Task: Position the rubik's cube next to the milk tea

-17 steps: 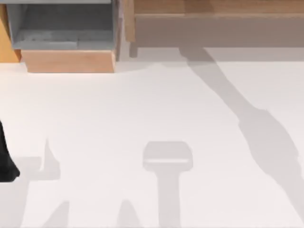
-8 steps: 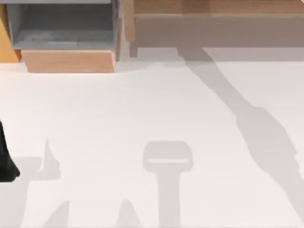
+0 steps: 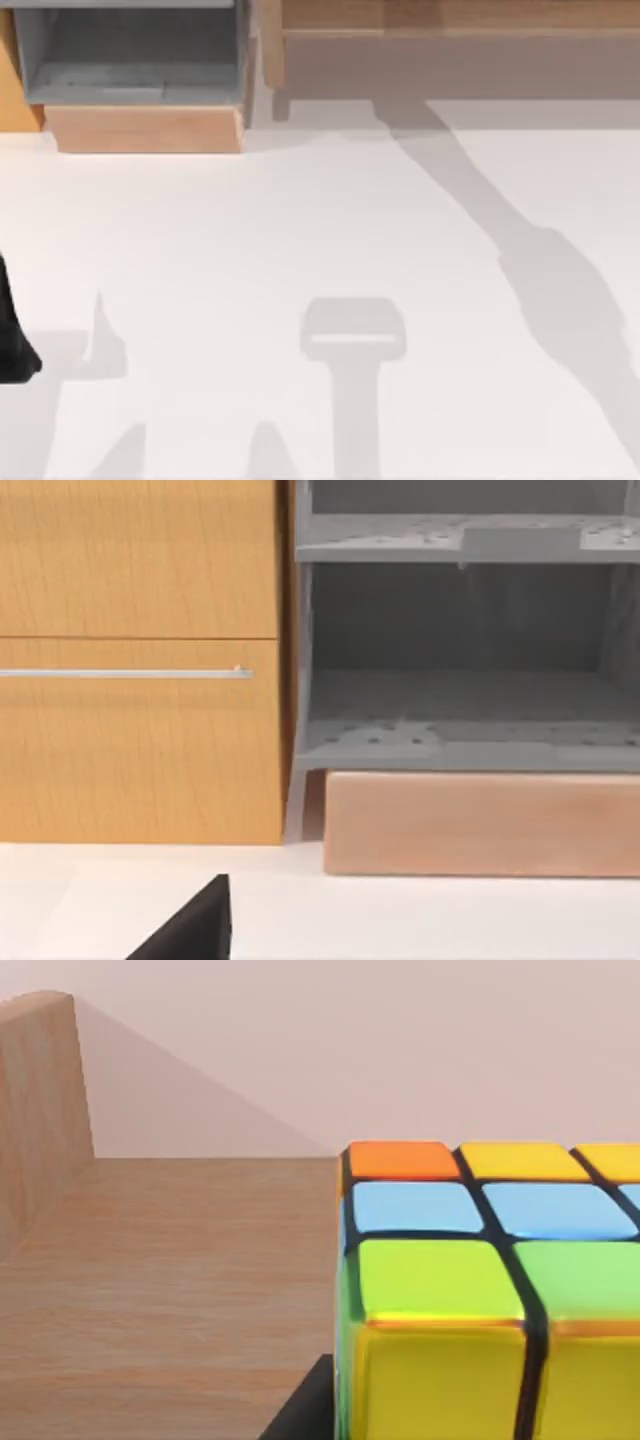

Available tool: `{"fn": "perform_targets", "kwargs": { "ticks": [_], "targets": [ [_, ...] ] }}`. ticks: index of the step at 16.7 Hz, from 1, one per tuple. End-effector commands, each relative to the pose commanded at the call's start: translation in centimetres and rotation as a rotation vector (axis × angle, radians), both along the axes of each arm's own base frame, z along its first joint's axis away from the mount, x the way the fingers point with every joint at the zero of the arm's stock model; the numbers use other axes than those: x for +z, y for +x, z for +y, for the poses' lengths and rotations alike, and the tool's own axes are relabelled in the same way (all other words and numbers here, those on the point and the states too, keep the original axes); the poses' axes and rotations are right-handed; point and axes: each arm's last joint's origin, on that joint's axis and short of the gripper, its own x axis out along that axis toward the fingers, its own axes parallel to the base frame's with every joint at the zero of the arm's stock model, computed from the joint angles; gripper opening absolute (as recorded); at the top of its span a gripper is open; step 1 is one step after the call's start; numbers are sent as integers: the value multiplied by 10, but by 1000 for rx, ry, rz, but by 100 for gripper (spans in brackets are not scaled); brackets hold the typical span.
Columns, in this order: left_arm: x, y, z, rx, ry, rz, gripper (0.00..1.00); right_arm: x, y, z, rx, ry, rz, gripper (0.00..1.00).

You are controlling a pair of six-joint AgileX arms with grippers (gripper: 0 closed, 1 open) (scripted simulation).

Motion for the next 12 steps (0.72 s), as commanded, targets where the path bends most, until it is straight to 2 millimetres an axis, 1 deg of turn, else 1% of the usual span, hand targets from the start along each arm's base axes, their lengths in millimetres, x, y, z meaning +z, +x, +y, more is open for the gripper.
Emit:
{"fn": "perform_targets", "kwargs": {
  "ticks": [1,3,6,8,10,12],
  "targets": [
    [0,0,0,0,0,0,100,8,-4,-3,8,6,-12,0],
    [0,0,0,0,0,0,100,30,-17,-16,30,19,-45,0],
    [0,0,0,0,0,0,100,69,-43,-43,68,31,-91,0],
    [0,0,0,0,0,0,100,89,-61,-61,90,31,-109,0],
    [0,0,0,0,0,0,100,101,-76,-75,112,24,-110,0],
    [0,0,0,0,0,0,100,106,-86,-87,131,14,-94,0]
  ]
}}
